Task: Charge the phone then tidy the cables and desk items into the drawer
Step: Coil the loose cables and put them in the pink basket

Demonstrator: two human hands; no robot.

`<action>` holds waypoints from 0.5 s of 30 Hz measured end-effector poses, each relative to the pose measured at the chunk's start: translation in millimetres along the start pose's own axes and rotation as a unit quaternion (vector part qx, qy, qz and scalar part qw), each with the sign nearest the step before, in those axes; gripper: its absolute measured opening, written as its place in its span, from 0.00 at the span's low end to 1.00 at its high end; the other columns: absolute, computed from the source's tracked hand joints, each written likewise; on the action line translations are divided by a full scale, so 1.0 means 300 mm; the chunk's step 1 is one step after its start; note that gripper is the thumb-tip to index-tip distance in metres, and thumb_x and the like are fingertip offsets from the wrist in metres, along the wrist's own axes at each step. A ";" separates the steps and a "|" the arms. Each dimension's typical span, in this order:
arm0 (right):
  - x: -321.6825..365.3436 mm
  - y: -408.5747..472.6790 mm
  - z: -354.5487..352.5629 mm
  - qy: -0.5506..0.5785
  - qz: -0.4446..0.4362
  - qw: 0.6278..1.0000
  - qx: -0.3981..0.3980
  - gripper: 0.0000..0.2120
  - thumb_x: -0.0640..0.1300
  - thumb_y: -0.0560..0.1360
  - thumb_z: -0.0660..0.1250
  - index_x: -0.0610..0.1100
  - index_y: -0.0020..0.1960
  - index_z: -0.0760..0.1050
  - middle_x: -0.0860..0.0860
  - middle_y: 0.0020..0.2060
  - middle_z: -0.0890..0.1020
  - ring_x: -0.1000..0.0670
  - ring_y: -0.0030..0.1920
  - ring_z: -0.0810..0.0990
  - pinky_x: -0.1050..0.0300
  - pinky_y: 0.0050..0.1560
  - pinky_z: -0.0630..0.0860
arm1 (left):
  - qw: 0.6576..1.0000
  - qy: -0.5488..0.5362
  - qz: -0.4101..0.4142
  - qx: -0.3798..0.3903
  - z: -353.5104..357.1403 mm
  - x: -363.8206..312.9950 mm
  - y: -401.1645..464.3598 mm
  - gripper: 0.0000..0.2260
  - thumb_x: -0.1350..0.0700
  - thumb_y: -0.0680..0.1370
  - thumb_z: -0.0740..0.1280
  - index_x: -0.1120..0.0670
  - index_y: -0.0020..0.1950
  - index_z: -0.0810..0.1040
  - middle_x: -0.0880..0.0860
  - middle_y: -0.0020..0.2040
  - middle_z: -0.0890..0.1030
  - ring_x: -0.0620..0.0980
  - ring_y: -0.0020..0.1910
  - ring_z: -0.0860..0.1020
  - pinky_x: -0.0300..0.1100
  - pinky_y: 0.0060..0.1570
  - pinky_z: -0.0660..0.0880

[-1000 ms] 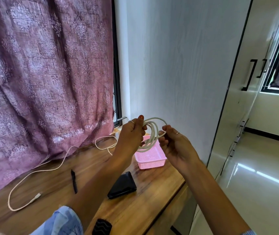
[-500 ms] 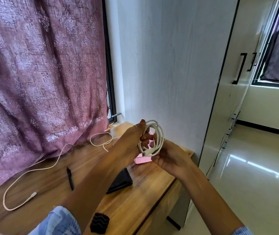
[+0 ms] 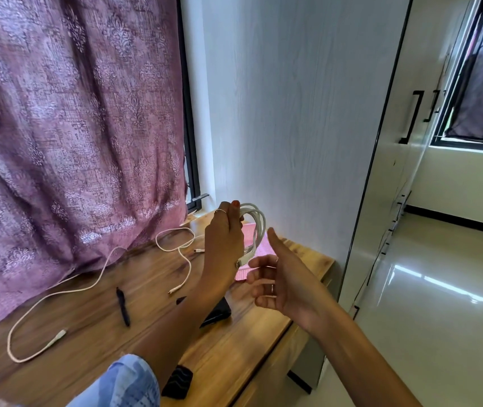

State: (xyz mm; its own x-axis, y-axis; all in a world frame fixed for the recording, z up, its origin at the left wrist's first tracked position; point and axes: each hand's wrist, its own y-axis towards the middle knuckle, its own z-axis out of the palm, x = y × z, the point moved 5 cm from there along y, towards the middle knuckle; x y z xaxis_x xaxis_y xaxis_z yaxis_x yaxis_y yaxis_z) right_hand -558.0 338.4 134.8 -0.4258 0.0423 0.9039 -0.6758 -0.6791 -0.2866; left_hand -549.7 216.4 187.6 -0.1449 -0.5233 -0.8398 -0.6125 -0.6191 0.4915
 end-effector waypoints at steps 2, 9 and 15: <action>-0.002 -0.006 0.032 -0.033 0.014 0.999 0.019 0.25 0.66 0.70 0.64 0.42 0.43 0.75 0.45 0.32 0.79 0.50 0.29 0.76 0.60 0.30 0.74 | 1.000 0.012 0.029 0.000 -0.006 -0.005 -0.015 0.13 0.54 0.83 0.53 0.59 0.46 0.72 0.49 0.37 0.75 0.42 0.34 0.73 0.25 0.33 0.67; -0.023 -0.011 0.077 -0.086 -0.020 0.996 0.031 0.10 0.47 0.77 0.64 0.42 0.42 0.77 0.47 0.32 0.78 0.52 0.29 0.74 0.61 0.30 0.71 | 0.999 0.013 0.035 0.012 -0.070 0.043 -0.007 0.15 0.52 0.83 0.53 0.60 0.46 0.74 0.51 0.39 0.78 0.45 0.37 0.75 0.36 0.38 0.68; 0.005 -0.050 0.058 -0.413 -0.110 0.903 0.032 0.13 0.49 0.81 0.57 0.48 0.43 0.78 0.53 0.37 0.78 0.54 0.37 0.75 0.61 0.38 0.72 | 0.980 -0.126 -0.137 0.071 -0.135 0.128 0.045 0.16 0.50 0.83 0.54 0.54 0.39 0.72 0.49 0.31 0.71 0.45 0.27 0.67 0.41 0.33 0.65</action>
State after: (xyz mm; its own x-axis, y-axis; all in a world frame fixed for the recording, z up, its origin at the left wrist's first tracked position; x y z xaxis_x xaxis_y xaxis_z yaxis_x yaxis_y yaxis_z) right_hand -538.1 335.8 146.1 0.3268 -0.3619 0.8730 -0.6414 -0.7634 -0.0763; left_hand -532.1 164.4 171.3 -0.1354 -0.1764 -0.9750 -0.7547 -0.6192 0.2169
